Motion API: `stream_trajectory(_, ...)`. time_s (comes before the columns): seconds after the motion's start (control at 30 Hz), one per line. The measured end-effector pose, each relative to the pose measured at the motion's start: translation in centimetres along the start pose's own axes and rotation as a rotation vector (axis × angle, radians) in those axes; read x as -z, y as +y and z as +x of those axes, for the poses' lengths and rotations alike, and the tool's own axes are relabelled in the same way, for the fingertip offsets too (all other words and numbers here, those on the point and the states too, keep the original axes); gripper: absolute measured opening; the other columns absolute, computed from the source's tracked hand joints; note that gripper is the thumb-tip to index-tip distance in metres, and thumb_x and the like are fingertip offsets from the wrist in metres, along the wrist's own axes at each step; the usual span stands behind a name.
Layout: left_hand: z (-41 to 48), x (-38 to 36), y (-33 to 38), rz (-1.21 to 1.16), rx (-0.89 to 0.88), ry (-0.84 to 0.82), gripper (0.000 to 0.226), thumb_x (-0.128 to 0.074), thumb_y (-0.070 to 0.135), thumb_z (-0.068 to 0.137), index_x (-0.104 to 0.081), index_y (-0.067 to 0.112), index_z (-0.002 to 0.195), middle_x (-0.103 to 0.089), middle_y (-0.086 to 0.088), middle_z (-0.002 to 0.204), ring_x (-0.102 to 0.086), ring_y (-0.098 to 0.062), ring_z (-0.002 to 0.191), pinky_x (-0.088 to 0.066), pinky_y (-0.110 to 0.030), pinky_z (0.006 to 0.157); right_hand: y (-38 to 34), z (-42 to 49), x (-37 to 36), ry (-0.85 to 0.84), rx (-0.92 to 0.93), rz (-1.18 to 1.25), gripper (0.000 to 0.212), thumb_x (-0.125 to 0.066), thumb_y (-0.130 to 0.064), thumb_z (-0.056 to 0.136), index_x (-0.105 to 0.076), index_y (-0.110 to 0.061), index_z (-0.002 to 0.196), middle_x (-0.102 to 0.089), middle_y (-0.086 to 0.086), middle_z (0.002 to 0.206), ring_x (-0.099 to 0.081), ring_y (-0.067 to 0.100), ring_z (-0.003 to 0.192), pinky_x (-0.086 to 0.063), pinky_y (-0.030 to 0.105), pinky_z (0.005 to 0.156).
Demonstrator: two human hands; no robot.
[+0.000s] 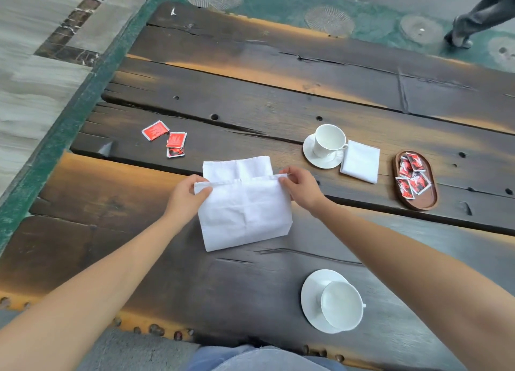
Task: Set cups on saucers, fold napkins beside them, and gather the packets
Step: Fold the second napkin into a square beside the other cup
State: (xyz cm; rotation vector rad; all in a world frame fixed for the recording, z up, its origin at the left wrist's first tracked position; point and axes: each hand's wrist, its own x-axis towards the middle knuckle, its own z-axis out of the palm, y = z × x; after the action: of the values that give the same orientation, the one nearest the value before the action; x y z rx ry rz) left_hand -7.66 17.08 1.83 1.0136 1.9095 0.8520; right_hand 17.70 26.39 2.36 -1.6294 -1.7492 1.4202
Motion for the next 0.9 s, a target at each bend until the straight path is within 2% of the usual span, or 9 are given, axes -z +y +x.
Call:
stream_trajectory(0.1, 1.6, -0.2, 0.1, -0.024, 0.003, 0.005, 0.005, -0.060, 0.017, 0.088, -0.062, 0.014, 0.093, -0.063, 0.005, 0.089, -0.056, -0.009, 0.079, -0.043, -0.022, 0.064, -0.5, 1.6, -0.2, 0.027, -0.006, 0.019, 0.023, -0.052, -0.014, 0.093, -0.055, -0.030, 0.076, -0.048, -0.008, 0.064, -0.046, 0.011, 0.063, -0.044, 0.033, 0.067)
stream_trajectory(0.2, 3.7, -0.3, 0.2, -0.044, -0.009, 0.018, 0.004, -0.061, 0.014, 0.087, -0.063, 0.012, 0.090, -0.065, 0.000, 0.089, -0.057, -0.013, 0.078, -0.043, -0.022, 0.064, -0.6, 3.7, -0.4, 0.064, 0.004, 0.025, 0.025, -0.052, -0.011, 0.092, -0.053, -0.029, 0.074, -0.046, -0.011, 0.059, -0.042, 0.005, 0.056, -0.038, 0.024, 0.056)
stream_trajectory(0.33, 6.5, -0.6, -0.1, -0.042, 0.000, 0.006, 0.002, -0.061, 0.012, 0.086, -0.063, 0.013, 0.087, -0.065, 0.000, 0.087, -0.058, -0.016, 0.080, -0.045, -0.028, 0.072, -0.2, 6.8, -1.0, 0.088, -0.029, -0.033, 0.010, -0.052, -0.011, 0.091, -0.055, -0.017, 0.084, -0.047, -0.011, 0.062, -0.042, 0.005, 0.058, -0.036, 0.024, 0.058)
stream_trajectory(0.5, 9.7, -1.1, -1.4, 0.051, 0.013, 0.000, 0.002, -0.061, 0.016, 0.087, -0.063, 0.015, 0.086, -0.066, -0.002, 0.089, -0.060, -0.021, 0.085, -0.048, -0.036, 0.078, 0.7, 9.7, -1.8, 0.085, -0.060, -0.154, 0.006, -0.049, -0.020, 0.092, -0.050, -0.018, 0.087, -0.052, -0.010, 0.075, -0.046, 0.007, 0.067, -0.035, 0.024, 0.060)
stream_trajectory(0.57, 10.5, -1.3, -1.9, 0.097, 0.018, -0.004, 0.002, -0.061, 0.018, 0.087, -0.062, 0.017, 0.086, -0.066, -0.001, 0.091, -0.059, -0.021, 0.085, -0.047, -0.035, 0.077, 1.1, 10.6, -2.2, 0.079, -0.065, -0.223, 0.006, -0.048, -0.023, 0.093, -0.048, -0.019, 0.088, -0.051, -0.013, 0.076, -0.047, 0.008, 0.070, -0.035, 0.026, 0.060)
stream_trajectory(0.73, 12.0, -1.7, -3.2, 0.157, 0.023, -0.012, 0.005, -0.061, 0.017, 0.085, -0.060, 0.017, 0.081, -0.065, 0.000, 0.085, -0.058, -0.020, 0.078, -0.044, -0.029, 0.069, 2.3, 12.3, -3.1, 0.063, -0.086, -0.319, 0.009, -0.048, -0.023, 0.092, -0.049, -0.014, 0.089, -0.053, -0.006, 0.080, -0.050, 0.021, 0.080, -0.038, 0.035, 0.069)
stream_trajectory(0.83, 12.7, -2.1, -3.7, 0.178, 0.041, 0.000, 0.005, -0.061, 0.016, 0.085, -0.061, 0.015, 0.079, -0.067, -0.004, 0.084, -0.059, -0.019, 0.075, -0.044, -0.028, 0.067, 2.6, 13.0, -3.6, 0.069, -0.111, -0.368, 0.009, -0.047, -0.024, 0.092, -0.049, -0.017, 0.088, -0.051, -0.011, 0.073, -0.050, 0.021, 0.077, -0.037, 0.034, 0.064)
stream_trajectory(0.9, 13.1, -2.4, -3.9, 0.201, 0.042, 0.013, 0.005, -0.060, 0.017, 0.084, -0.062, 0.014, 0.080, -0.069, -0.005, 0.084, -0.061, -0.022, 0.076, -0.049, -0.034, 0.069, 2.8, 13.3, -3.9, 0.081, -0.114, -0.398, 0.007, -0.047, -0.025, 0.091, -0.048, -0.020, 0.087, -0.048, -0.014, 0.070, -0.050, 0.020, 0.076, -0.034, 0.032, 0.059)
